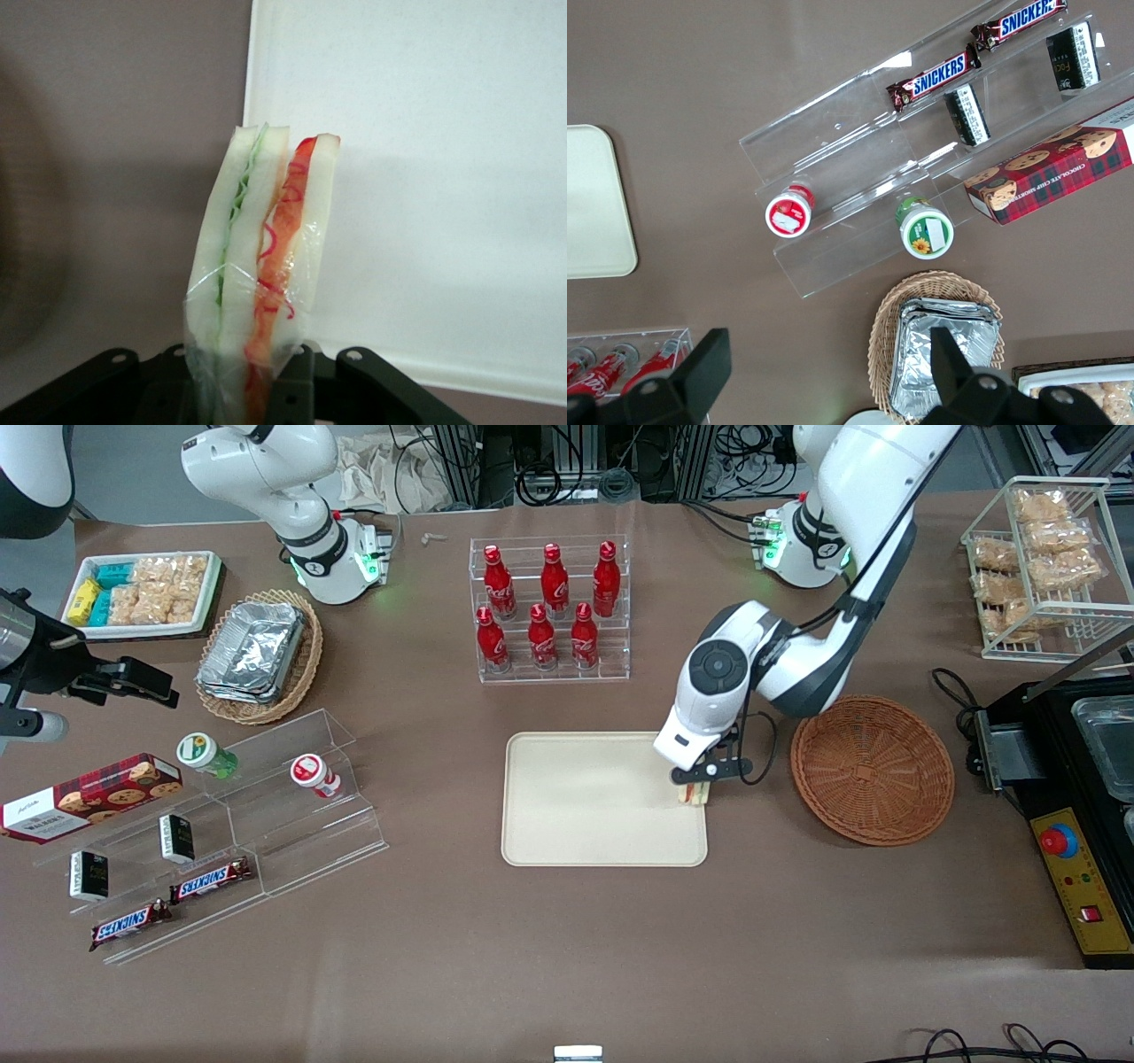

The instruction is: Place sandwich from basket to tray

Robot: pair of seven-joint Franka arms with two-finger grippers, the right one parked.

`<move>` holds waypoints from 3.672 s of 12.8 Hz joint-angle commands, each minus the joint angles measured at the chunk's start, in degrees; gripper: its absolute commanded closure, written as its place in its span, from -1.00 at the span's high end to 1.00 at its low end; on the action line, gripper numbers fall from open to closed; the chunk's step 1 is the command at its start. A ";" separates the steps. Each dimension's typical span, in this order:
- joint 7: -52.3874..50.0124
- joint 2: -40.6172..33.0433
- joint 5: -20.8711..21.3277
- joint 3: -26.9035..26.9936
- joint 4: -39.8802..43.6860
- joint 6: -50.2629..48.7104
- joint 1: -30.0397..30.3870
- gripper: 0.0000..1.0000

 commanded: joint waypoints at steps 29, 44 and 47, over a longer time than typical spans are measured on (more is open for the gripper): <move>16.12 -16.34 -13.87 9.49 17.70 -29.28 2.01 1.00; 44.91 -29.90 -15.65 24.20 14.62 -36.85 5.35 1.00; 45.17 -29.89 -15.21 23.94 14.72 -37.03 5.17 1.00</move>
